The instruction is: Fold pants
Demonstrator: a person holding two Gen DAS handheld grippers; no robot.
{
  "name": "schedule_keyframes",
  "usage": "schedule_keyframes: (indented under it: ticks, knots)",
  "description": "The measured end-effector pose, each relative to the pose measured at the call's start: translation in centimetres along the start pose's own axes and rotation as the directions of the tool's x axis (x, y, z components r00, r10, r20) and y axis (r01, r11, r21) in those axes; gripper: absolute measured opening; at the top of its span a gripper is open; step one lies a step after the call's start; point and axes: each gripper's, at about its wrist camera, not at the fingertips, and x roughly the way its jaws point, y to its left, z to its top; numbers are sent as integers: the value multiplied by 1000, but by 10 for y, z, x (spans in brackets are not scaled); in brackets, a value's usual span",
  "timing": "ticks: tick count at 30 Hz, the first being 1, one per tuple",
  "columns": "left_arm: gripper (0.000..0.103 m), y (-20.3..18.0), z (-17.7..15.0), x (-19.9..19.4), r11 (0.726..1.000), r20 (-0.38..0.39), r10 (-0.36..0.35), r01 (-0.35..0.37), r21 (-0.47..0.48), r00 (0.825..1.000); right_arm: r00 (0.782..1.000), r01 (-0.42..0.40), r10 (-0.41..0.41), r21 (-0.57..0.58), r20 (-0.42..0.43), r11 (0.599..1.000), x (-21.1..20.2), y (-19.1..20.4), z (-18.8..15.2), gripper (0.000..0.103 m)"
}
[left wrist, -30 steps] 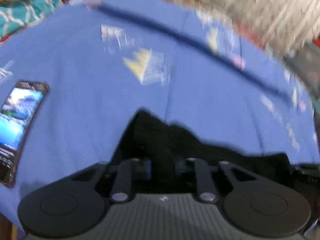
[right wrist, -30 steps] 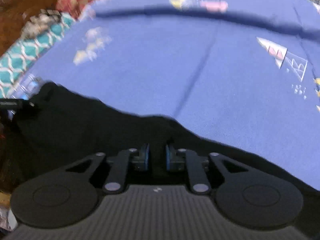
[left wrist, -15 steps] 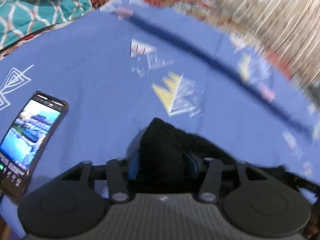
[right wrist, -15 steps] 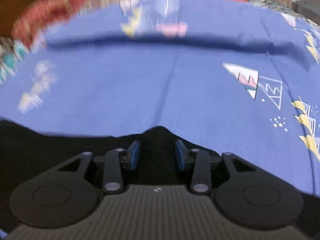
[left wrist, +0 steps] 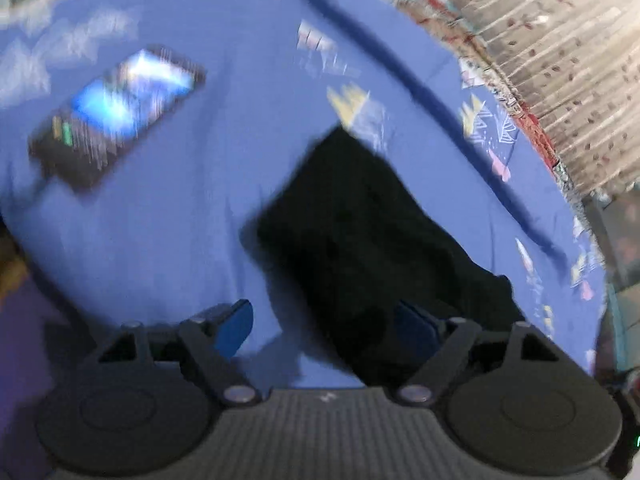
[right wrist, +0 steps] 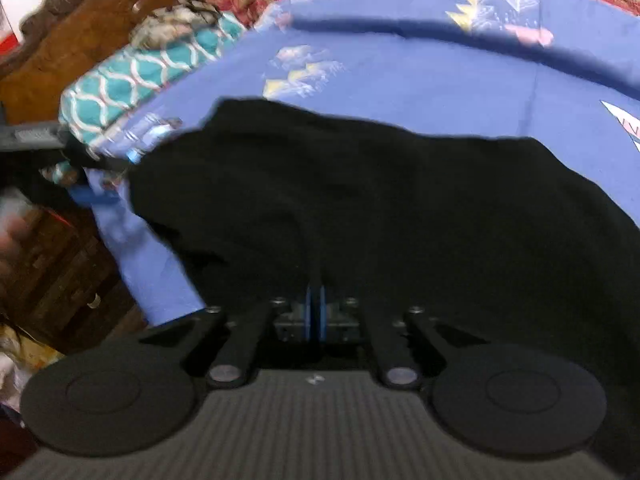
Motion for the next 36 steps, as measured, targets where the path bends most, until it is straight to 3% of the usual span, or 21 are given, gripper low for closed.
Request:
schedule_keyframes:
  ticks: [2,5,7,8,9,11,14,17,19,20,23,27,29,33,36]
  knots:
    - [88,4,-2,9,998,-21,-21,19,-62,1000,998,-44,42,-34,-37,998,-2,11,-5,7]
    - [93,2,3,31,996,-32,-22,20,-82,999,988,40,-50,-75,-143,996,23,15,-24,11]
    - [78,-1,7,42,997,-12,4,-5,-75,1000,994,16,-13,25,-104,1000,16,5,-23,14]
    - [48,-3,10,47,997,-5,39,-40,-61,999,997,4,2,80,-77,997,8,-1,-20,18]
    - [19,-3,11,51,997,-20,53,-54,-57,998,1000,-3,6,124,-24,992,-5,-6,-19,32]
    - [14,-1,12,50,996,-30,42,-45,-83,999,997,-3,-13,186,83,983,-32,-17,-22,49]
    - [11,0,11,26,998,32,45,-44,-45,998,987,67,-102,259,126,964,-67,-39,-39,48]
    - [13,6,7,16,996,48,93,-92,-19,995,960,109,-211,449,184,887,-106,-80,-72,48]
    - [23,7,1,17,992,13,123,-122,-18,992,920,124,-316,594,231,795,-143,-108,-101,49]
    - [23,5,-3,12,991,10,137,-137,-2,990,894,123,-370,656,253,745,-163,-118,-118,49]
    - [34,-1,-8,-13,988,64,152,-153,25,986,794,82,-522,794,313,602,-226,-139,-171,49]
    - [33,-16,-2,-46,986,168,160,-166,23,973,649,131,-711,881,271,455,-283,-145,-227,49]
    - [33,-38,1,-51,987,195,135,-149,60,971,598,139,-764,907,244,398,-295,-151,-246,49]
    - [33,-101,-14,-29,974,147,37,-68,215,988,541,135,-814,934,209,330,-290,-170,-264,49]
    - [35,-149,-36,4,943,65,-37,14,332,997,538,103,-819,948,202,301,-294,-196,-286,49]
